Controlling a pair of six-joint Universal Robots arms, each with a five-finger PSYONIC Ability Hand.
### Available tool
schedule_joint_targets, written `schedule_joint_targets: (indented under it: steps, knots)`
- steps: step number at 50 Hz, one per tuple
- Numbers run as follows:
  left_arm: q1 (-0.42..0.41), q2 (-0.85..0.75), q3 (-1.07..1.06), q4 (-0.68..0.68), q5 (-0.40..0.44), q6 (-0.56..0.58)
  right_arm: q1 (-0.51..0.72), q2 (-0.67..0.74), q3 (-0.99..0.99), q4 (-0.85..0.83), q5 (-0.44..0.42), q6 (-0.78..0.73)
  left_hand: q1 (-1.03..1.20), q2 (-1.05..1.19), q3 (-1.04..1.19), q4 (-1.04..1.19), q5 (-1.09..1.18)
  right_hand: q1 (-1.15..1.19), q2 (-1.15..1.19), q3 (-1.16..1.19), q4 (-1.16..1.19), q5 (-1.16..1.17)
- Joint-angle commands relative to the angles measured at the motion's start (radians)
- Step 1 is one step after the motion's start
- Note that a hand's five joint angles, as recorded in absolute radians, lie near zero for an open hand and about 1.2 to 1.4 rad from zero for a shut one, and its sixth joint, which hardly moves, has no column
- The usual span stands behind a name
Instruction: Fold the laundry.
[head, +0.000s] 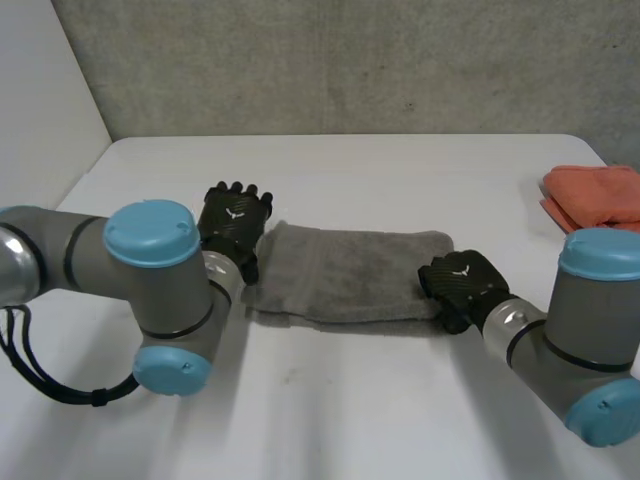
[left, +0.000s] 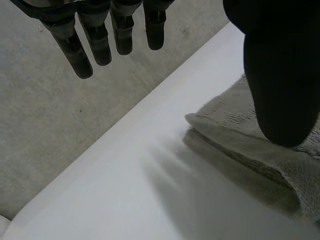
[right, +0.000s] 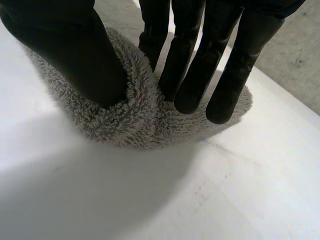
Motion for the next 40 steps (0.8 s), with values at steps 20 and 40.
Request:
schedule_joint_targets:
  steps: [20, 40]
  knots:
    - [-0.002, 0.215, -0.159, 0.005, -0.001, -0.006, 0.249, -0.098, -0.149, 0.104, 0.0, -0.496, -0.028, -0.032, -0.027, -0.018, -0.035, 0.461, 0.222, 0.214, 0.205, 0.235]
    - [-0.135, 0.148, 0.008, 0.003, 0.007, -0.167, 0.116, -0.19, -0.103, 0.04, 0.009, 0.186, -0.016, -0.021, -0.015, -0.007, -0.023, -0.761, -0.999, -1.008, -1.017, -0.987]
